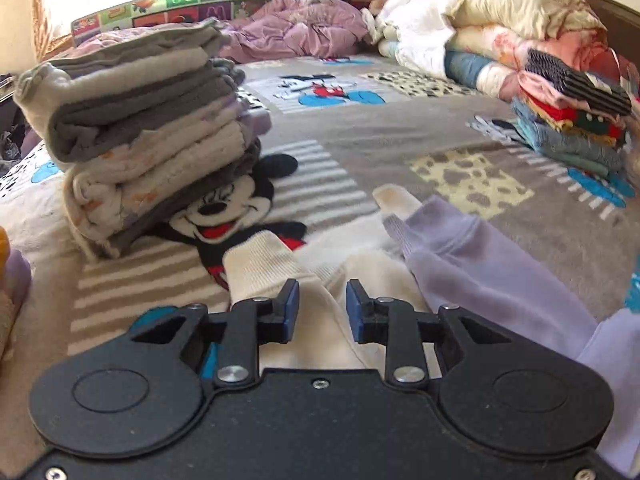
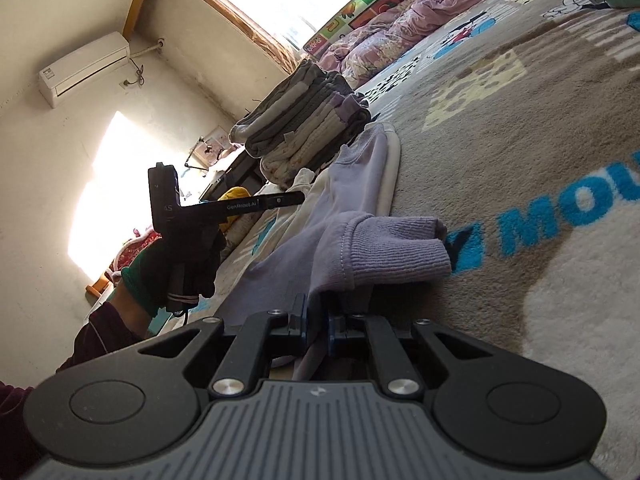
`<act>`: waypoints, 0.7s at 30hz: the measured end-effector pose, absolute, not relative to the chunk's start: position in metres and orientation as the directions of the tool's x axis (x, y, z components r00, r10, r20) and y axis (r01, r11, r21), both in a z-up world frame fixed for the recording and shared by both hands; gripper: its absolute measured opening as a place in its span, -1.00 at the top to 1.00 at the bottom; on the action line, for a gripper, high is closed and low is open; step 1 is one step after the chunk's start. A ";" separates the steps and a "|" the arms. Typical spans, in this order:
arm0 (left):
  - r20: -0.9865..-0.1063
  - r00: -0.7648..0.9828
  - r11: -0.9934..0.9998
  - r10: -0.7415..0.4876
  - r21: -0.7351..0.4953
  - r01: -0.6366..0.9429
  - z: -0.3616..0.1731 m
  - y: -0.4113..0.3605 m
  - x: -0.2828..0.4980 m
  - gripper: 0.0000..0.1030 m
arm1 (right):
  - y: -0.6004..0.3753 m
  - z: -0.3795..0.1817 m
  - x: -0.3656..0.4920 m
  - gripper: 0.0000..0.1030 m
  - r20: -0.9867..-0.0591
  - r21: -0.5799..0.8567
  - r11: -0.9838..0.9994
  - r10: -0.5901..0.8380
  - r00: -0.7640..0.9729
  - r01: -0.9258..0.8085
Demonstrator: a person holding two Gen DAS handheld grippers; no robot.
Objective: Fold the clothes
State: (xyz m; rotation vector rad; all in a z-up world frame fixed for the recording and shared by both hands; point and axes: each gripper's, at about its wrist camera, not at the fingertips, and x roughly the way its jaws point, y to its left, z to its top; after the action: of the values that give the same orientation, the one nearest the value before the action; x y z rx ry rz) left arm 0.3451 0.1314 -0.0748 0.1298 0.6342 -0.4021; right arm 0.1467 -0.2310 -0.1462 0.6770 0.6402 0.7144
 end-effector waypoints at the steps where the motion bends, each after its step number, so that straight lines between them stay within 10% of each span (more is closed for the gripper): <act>1: -0.588 0.738 0.918 -0.332 -0.023 0.395 -0.074 0.138 0.349 0.50 | -0.231 -0.147 0.147 0.78 -0.294 0.737 0.570 0.754 0.588 -0.363; 14: -0.650 0.703 0.930 -0.289 -0.018 0.366 -0.110 0.121 0.382 0.44 | -0.239 -0.160 0.150 0.77 -0.278 0.798 0.527 0.752 0.597 -0.292; 21: -0.534 0.812 0.965 -0.233 -0.027 0.259 -0.066 0.152 0.342 0.42 | -0.249 -0.163 0.147 0.51 -0.222 0.841 0.478 0.734 0.642 -0.255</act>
State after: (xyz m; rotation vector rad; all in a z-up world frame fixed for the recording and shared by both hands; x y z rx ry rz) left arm 0.3419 0.1523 -0.0657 0.0474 0.5641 -0.2630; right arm 0.1468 -0.2495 -0.1632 0.8756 0.6253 0.6535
